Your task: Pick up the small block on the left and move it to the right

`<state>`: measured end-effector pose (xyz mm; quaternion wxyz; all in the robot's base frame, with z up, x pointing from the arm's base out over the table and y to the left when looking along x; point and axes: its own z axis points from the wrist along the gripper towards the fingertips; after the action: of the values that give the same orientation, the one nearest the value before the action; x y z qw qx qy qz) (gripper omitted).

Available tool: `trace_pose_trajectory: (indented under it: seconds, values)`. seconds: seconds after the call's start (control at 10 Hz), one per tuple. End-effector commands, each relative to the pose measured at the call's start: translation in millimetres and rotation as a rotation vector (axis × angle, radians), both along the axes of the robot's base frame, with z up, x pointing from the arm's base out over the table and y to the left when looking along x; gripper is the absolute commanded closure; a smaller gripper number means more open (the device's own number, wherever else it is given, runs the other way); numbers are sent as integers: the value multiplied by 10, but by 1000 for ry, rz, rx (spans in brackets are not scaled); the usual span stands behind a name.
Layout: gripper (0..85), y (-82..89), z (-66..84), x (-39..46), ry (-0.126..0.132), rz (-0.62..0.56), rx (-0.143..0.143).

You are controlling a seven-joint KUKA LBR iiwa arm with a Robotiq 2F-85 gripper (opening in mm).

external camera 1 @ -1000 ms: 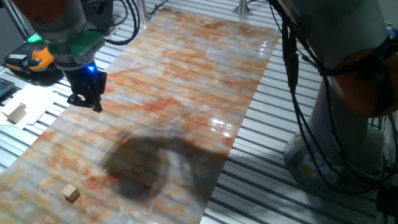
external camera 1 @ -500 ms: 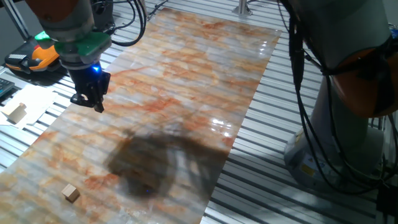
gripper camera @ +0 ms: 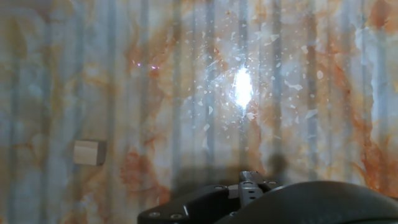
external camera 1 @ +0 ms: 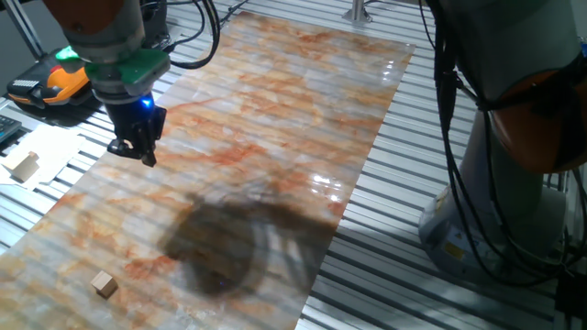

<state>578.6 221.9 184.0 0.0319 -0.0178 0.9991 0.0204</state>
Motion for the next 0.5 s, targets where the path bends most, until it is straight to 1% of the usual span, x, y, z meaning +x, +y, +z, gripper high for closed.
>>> trace_pose_trajectory:
  seconds: [0.0,0.2,0.4]
  values:
    - [850,1,3,-13,0,0,0]
    - [850,-24,-17,-38,-6,0,2]
    - [850,-80,-62,-84,-14,7,7]
